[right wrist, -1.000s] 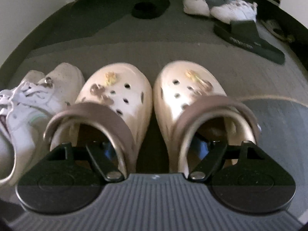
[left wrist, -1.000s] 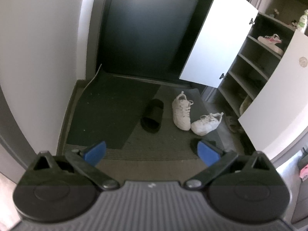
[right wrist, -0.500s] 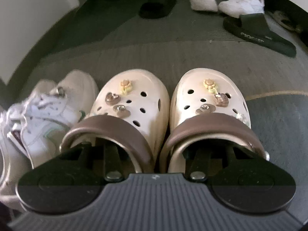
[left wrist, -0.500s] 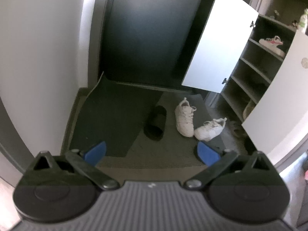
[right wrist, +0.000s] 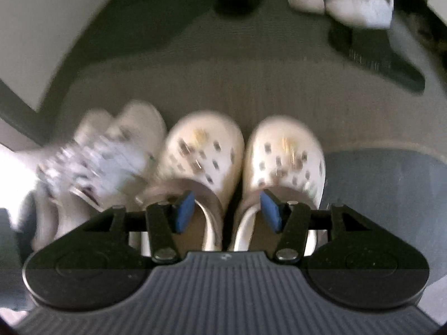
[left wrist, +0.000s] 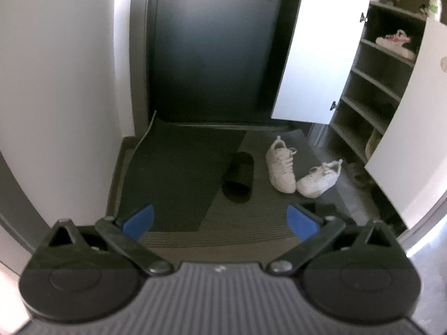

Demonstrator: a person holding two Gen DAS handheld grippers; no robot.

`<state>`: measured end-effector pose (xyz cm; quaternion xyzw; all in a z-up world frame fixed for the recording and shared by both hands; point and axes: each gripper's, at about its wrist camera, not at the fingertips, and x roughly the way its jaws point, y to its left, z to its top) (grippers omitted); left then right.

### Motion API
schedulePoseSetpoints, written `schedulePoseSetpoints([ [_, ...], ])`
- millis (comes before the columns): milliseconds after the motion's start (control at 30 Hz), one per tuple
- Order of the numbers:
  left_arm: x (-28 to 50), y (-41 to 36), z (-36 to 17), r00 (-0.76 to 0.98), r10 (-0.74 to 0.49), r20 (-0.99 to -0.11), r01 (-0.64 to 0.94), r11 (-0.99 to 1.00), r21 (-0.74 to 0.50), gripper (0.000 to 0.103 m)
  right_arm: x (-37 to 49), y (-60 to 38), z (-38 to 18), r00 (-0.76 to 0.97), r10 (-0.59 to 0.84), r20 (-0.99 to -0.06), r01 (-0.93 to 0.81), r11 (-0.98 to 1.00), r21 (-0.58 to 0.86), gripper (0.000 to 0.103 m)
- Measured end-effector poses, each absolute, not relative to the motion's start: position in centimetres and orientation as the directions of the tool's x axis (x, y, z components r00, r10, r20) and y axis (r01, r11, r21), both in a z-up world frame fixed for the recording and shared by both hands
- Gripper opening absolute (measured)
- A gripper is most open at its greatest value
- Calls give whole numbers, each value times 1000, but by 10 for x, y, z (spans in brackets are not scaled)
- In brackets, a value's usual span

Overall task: Organize scattered shoes
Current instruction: 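Open the right tool and lift it off the paired clogs, then lower the left tool and grasp the black slide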

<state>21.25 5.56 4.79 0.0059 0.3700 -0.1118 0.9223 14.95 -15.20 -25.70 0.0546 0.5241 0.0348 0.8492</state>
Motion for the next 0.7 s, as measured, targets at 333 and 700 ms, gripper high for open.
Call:
schedulePoseSetpoints([
  [333, 209, 64, 26, 671, -140, -728, 276, 959, 69, 103, 137, -146, -30, 688, 10, -726, -137, 984, -116, 58],
  [700, 299, -20, 12, 678, -96, -729, 358, 909, 213, 103, 49, -176, 85, 949, 67, -308, 64, 915, 397, 59],
])
